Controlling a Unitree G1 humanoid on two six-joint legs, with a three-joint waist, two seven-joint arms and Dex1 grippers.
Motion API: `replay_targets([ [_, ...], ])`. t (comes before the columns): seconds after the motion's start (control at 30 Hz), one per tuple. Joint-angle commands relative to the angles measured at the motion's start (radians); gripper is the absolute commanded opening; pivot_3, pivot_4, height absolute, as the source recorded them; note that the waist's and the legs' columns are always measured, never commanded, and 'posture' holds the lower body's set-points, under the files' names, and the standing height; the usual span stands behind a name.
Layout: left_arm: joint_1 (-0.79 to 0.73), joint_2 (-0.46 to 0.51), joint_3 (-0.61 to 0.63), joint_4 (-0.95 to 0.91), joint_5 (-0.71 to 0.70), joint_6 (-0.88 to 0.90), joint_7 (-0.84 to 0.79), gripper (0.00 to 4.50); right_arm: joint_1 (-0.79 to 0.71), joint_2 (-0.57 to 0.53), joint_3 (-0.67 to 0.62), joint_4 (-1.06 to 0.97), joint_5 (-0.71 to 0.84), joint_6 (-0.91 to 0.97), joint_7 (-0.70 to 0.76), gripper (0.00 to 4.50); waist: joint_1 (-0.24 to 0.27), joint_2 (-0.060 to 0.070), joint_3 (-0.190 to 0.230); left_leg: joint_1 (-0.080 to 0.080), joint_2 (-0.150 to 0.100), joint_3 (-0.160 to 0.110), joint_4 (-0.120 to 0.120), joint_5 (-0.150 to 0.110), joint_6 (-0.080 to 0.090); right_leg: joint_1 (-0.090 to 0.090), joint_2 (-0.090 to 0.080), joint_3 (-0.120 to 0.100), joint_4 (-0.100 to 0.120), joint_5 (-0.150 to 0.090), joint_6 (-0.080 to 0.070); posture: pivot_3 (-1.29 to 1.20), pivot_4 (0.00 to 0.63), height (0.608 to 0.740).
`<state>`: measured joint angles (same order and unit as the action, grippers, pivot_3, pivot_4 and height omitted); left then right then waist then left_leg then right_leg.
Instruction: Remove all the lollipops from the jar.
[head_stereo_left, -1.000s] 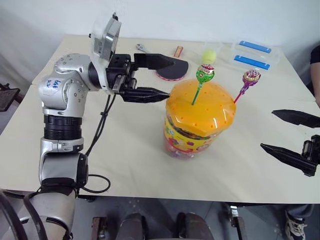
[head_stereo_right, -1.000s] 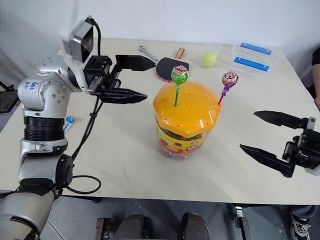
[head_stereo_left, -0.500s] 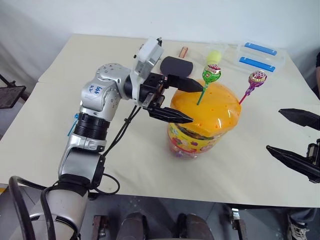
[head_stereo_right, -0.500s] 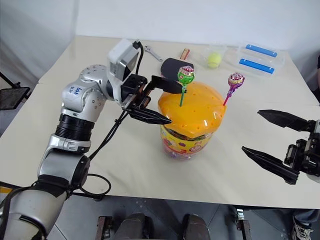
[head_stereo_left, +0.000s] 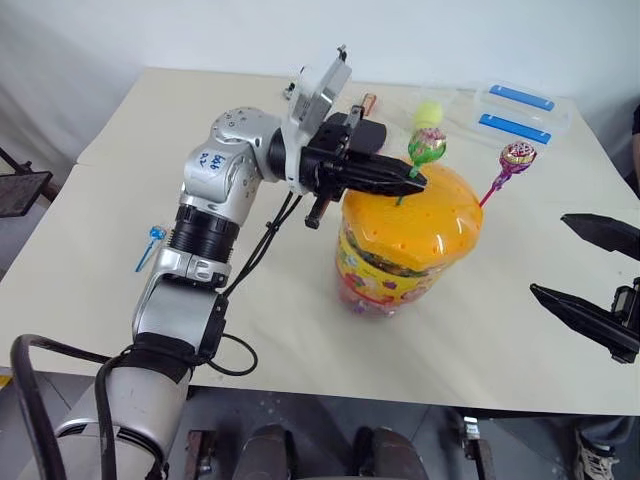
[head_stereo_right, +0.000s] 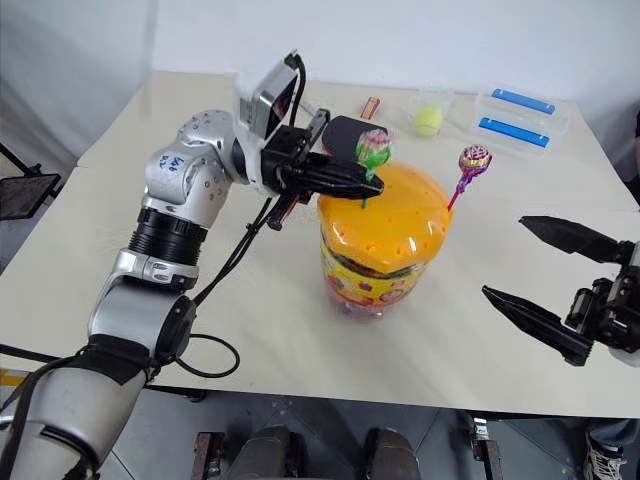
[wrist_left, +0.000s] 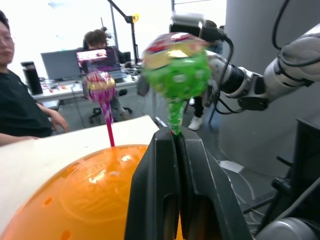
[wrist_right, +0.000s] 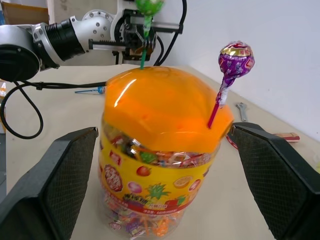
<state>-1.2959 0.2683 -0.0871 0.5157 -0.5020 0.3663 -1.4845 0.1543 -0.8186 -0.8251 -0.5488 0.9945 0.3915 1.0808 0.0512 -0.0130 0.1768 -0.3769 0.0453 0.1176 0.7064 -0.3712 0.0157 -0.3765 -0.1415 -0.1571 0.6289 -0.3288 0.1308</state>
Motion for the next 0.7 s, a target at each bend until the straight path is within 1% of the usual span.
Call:
replay_targets([
  [0.03,-0.08,0.0,0.058,0.023,0.0,-0.037,0.045,0.03,-0.005,-0.011,-0.016,-0.004,0.002,-0.017,-0.007,4.5,0.0,0.0,0.0,0.0,0.0,0.0,0.0,0.0,0.0,0.0,0.0,0.0,0.0,0.0,0.0,0.0,0.15,0.74],
  [0.2,-0.156,0.043,0.084,0.057,0.04,-0.025,0.138,0.03,-0.023,-0.029,-0.017,0.01,0.005,-0.007,-0.008,4.5,-0.001,0.0,0.0,0.0,0.0,0.0,0.0,0.0,0.0,0.0,0.0,0.0,0.0,0.0,0.0,0.0,0.15,0.74],
  [0.3,-0.215,0.109,0.098,0.072,0.091,0.155,0.329,0.03,-0.032,-0.04,-0.012,0.017,0.013,-0.001,-0.001,4.5,-0.003,0.0,0.0,0.0,0.0,0.0,-0.001,0.0,0.0,0.0,0.0,0.0,0.0,0.0,0.0,0.0,0.15,0.74],
  [0.37,-0.232,0.16,0.081,0.078,0.137,0.257,0.414,0.03,-0.038,-0.047,-0.01,0.021,0.019,0.002,0.0,4.5,-0.004,0.0,0.0,0.0,0.0,0.0,-0.001,0.0,0.0,0.0,0.0,0.0,0.0,0.0,0.0,0.0,0.15,0.74],
  [0.47,-0.208,0.258,0.007,0.047,0.238,0.388,0.488,0.03,-0.047,-0.057,-0.003,0.035,0.017,0.005,0.005,4.5,-0.006,0.0,0.0,0.001,0.0,0.0,-0.003,0.0,0.0,0.0,0.0,0.0,0.0,0.0,0.0,0.0,0.15,0.74],
  [0.57,-0.126,0.403,-0.13,0.03,0.387,0.543,0.528,0.03,-0.059,-0.065,0.014,0.054,0.01,0.005,0.014,4.5,-0.008,0.001,0.0,0.002,0.0,0.001,-0.004,0.0,0.0,0.0,0.0,0.001,0.0,0.0,0.0,0.0,0.15,0.74],
  [0.63,-0.08,0.461,-0.169,0.002,0.417,0.638,0.538,0.03,-0.068,-0.069,0.024,0.064,0.007,0.005,0.018,4.5,-0.013,0.001,0.0,0.003,0.0,0.001,-0.005,0.0,0.0,0.0,0.001,0.001,0.0,0.0,0.0,0.0,0.15,0.74],
  [0.7,-0.002,0.539,-0.23,-0.075,0.435,0.754,0.512,0.03,-0.082,-0.076,0.042,0.079,0.001,0.005,0.024,4.5,-0.018,0.001,0.0,0.002,0.0,0.001,-0.005,0.0,-0.001,-0.001,0.001,0.001,0.0,0.0,0.0,0.0,0.15,0.74],
])
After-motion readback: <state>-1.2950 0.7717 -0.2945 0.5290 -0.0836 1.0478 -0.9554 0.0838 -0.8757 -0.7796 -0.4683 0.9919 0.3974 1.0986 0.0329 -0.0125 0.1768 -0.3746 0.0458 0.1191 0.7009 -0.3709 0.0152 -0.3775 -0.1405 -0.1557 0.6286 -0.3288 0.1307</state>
